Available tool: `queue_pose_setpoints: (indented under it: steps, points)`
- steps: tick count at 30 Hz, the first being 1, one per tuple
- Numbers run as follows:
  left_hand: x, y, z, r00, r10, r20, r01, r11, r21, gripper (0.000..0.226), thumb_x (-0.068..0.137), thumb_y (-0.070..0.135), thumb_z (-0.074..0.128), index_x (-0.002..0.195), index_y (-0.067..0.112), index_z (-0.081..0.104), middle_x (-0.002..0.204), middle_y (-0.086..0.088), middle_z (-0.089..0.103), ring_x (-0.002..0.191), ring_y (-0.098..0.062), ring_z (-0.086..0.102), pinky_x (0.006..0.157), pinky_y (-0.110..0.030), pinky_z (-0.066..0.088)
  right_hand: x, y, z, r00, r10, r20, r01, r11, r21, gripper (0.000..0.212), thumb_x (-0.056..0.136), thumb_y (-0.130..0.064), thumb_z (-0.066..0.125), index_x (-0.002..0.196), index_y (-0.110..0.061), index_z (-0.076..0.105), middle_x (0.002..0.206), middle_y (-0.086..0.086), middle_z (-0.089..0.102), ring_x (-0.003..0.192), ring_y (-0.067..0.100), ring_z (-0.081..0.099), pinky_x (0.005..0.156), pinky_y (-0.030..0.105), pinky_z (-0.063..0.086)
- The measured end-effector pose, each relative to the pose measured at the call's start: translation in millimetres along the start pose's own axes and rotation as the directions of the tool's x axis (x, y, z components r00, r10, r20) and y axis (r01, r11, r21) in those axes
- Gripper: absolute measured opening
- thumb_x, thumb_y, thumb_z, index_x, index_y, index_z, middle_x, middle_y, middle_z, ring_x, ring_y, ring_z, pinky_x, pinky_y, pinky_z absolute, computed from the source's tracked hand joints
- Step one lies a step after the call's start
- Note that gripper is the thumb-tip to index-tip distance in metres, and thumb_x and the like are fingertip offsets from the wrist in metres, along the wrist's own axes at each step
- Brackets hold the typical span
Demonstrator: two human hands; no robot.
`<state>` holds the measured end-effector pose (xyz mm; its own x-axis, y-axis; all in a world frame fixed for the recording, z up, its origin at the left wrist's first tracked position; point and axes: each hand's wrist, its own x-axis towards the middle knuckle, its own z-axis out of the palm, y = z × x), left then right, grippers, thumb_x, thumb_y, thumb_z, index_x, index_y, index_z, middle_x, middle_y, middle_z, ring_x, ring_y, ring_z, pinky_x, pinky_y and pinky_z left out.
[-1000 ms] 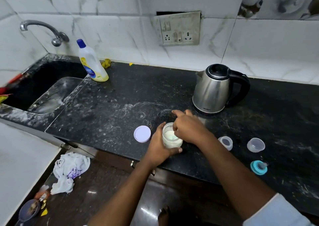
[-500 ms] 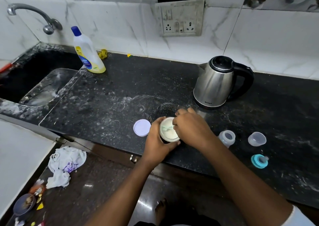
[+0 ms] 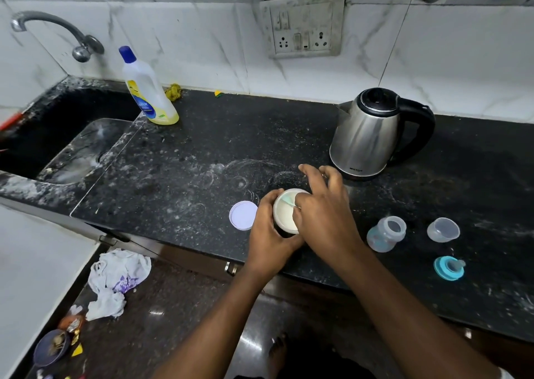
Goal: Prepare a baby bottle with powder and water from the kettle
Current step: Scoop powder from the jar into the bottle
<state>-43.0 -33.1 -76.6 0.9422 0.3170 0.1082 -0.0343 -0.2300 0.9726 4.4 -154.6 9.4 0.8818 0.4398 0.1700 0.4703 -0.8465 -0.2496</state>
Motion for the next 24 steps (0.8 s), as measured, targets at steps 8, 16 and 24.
queue_pose_setpoints:
  steps: [8,16,24]
  points:
    - [5,-3,-4,1.000,-0.005,0.009,0.004,0.999,0.033,0.095,0.066,0.020,0.100,0.143,0.032,0.047,0.139,0.014,0.064,0.129,-0.012,0.064,0.106,-0.031,0.053,11,-3,7,0.992,0.051,0.119,-0.047,0.998,-0.031,0.015,0.090,-0.021,0.069,0.092,-0.016,0.083,0.169,-0.001,0.029,0.151,0.036,0.021,0.109,0.052,0.030]
    - [8,-7,-5,1.000,-0.014,0.024,0.013,0.999,0.035,0.095,0.065,0.012,0.101,0.143,0.027,0.049,0.138,0.014,0.066,0.128,-0.011,0.065,0.105,-0.025,0.052,17,-4,11,0.970,0.093,0.226,-0.088,0.996,-0.032,0.021,0.094,-0.026,0.064,0.104,-0.021,0.083,0.171,-0.007,0.022,0.152,0.032,0.014,0.113,0.050,0.028]
    - [6,-13,-6,0.999,-0.029,0.046,0.027,0.999,0.036,0.094,0.067,0.010,0.100,0.144,0.024,0.049,0.140,0.010,0.064,0.129,-0.017,0.065,0.109,-0.043,0.054,17,-1,17,0.956,0.100,0.274,-0.114,0.993,0.033,0.018,0.093,-0.025,0.065,0.095,-0.020,0.081,0.171,-0.008,0.024,0.151,0.033,0.014,0.112,0.050,0.027]
